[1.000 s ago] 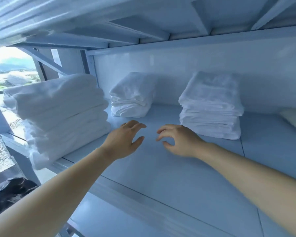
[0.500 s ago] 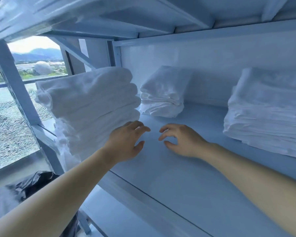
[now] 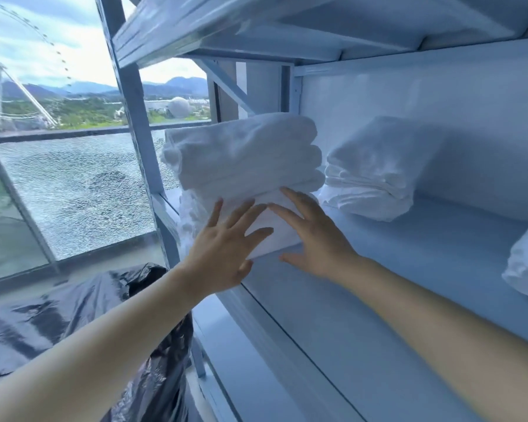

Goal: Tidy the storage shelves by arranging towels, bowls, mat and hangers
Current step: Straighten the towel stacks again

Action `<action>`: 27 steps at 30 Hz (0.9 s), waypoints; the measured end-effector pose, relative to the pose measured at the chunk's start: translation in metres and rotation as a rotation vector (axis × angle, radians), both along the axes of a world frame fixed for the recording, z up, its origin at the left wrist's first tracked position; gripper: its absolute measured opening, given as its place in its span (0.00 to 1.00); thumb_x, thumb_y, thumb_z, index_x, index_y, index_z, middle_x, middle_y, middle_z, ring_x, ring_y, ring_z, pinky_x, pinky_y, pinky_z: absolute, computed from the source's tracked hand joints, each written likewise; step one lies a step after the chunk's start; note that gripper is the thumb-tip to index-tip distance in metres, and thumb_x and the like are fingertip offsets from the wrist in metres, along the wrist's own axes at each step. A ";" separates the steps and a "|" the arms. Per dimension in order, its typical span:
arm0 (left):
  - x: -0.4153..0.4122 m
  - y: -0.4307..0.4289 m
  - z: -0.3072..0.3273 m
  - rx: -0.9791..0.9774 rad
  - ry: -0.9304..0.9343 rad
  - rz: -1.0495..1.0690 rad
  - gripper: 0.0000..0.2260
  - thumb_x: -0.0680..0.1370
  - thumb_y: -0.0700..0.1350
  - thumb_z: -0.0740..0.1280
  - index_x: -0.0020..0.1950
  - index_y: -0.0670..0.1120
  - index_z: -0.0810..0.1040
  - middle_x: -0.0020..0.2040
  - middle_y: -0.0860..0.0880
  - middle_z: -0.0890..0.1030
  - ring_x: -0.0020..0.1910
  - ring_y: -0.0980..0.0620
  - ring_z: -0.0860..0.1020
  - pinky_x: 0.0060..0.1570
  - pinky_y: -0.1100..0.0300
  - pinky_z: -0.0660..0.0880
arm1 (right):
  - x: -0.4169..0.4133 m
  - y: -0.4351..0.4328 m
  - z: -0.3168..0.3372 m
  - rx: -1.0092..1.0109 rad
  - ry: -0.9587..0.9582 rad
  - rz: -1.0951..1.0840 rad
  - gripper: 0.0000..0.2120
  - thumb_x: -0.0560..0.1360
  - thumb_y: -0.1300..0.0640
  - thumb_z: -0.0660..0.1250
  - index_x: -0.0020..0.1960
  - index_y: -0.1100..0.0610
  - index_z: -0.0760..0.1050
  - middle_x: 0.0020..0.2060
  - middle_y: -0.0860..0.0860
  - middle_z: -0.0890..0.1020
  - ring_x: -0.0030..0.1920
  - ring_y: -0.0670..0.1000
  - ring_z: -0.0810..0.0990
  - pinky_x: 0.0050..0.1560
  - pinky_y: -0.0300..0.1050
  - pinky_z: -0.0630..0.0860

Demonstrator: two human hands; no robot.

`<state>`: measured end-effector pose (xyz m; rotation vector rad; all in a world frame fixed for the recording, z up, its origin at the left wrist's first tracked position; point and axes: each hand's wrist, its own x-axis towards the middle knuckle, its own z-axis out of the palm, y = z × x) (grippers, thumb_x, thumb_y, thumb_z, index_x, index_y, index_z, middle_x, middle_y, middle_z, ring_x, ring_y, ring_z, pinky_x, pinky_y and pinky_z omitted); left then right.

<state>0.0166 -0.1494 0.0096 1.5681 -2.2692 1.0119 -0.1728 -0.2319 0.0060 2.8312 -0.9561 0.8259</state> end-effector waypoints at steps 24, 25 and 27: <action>0.078 -0.110 -0.014 -0.226 -0.009 -0.127 0.20 0.67 0.57 0.72 0.57 0.53 0.80 0.57 0.46 0.78 0.56 0.47 0.76 0.61 0.48 0.61 | 0.056 -0.101 -0.005 -0.069 -0.045 -0.018 0.31 0.68 0.70 0.69 0.69 0.59 0.66 0.69 0.59 0.64 0.68 0.63 0.61 0.68 0.55 0.64; 0.079 -0.115 -0.015 -0.233 -0.006 -0.125 0.20 0.67 0.57 0.72 0.57 0.53 0.80 0.57 0.47 0.78 0.57 0.47 0.74 0.61 0.48 0.61 | 0.058 -0.104 -0.006 -0.067 -0.048 -0.021 0.30 0.68 0.70 0.68 0.69 0.59 0.67 0.69 0.59 0.64 0.68 0.62 0.62 0.67 0.55 0.65; 0.081 -0.123 -0.017 -0.247 0.002 -0.126 0.20 0.66 0.57 0.72 0.56 0.53 0.80 0.56 0.47 0.79 0.57 0.49 0.70 0.60 0.48 0.60 | 0.063 -0.110 -0.005 -0.062 -0.056 -0.018 0.29 0.68 0.70 0.68 0.68 0.59 0.68 0.68 0.59 0.65 0.68 0.62 0.62 0.66 0.54 0.66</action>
